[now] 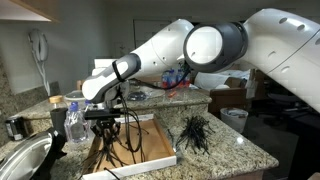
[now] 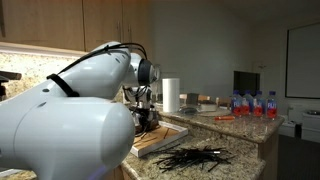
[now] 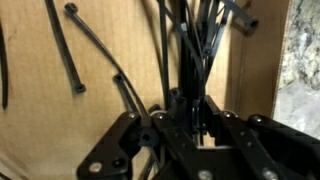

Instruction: Remove the zip ties from the box

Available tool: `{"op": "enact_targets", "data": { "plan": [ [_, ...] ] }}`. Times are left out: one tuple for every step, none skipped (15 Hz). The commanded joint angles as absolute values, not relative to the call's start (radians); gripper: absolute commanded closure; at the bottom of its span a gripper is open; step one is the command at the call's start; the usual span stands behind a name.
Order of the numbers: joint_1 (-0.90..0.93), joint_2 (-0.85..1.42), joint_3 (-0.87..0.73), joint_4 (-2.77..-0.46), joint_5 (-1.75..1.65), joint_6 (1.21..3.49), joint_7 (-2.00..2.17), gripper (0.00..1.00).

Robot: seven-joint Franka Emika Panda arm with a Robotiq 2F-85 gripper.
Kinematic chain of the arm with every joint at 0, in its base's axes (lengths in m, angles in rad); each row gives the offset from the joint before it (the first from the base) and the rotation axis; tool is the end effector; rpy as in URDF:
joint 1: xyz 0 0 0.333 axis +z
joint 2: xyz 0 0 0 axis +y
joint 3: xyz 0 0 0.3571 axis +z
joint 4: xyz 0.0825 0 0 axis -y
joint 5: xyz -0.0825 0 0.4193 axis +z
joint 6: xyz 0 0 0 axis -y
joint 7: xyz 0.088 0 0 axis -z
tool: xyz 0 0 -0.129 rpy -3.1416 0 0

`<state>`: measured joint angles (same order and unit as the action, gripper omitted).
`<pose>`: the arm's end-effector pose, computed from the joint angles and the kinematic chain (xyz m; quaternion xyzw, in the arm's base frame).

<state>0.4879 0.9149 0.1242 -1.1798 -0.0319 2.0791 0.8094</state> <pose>0.6917 0.4480 0.2202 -0.9928 0.1143 0.0266 0.0238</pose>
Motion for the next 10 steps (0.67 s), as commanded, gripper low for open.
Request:
{"op": "enact_targets", "data": {
  "plan": [
    [0.487, 0.906, 0.125, -1.206, -0.026, 2.048, 0.815, 0.44],
    [0.488, 0.906, 0.124, -1.205, -0.028, 2.040, 0.815, 0.37],
    [0.489, 0.907, 0.124, -1.202, -0.028, 2.030, 0.814, 0.31],
    [0.489, 0.909, 0.124, -1.201, -0.028, 2.021, 0.812, 0.24],
    [0.489, 0.910, 0.125, -1.199, -0.029, 2.012, 0.810, 0.18],
    [0.490, 0.910, 0.124, -1.198, -0.030, 2.004, 0.810, 0.11],
    [0.492, 0.908, 0.123, -1.198, -0.033, 1.999, 0.810, 0.05],
    [0.494, 0.905, 0.124, -1.197, -0.035, 1.996, 0.806, 0.02],
    [0.499, 0.900, 0.122, -1.200, -0.040, 1.994, 0.808, 0.00],
    [0.503, 0.892, 0.123, -1.207, -0.044, 1.995, 0.806, 0.00]
  ]
}}
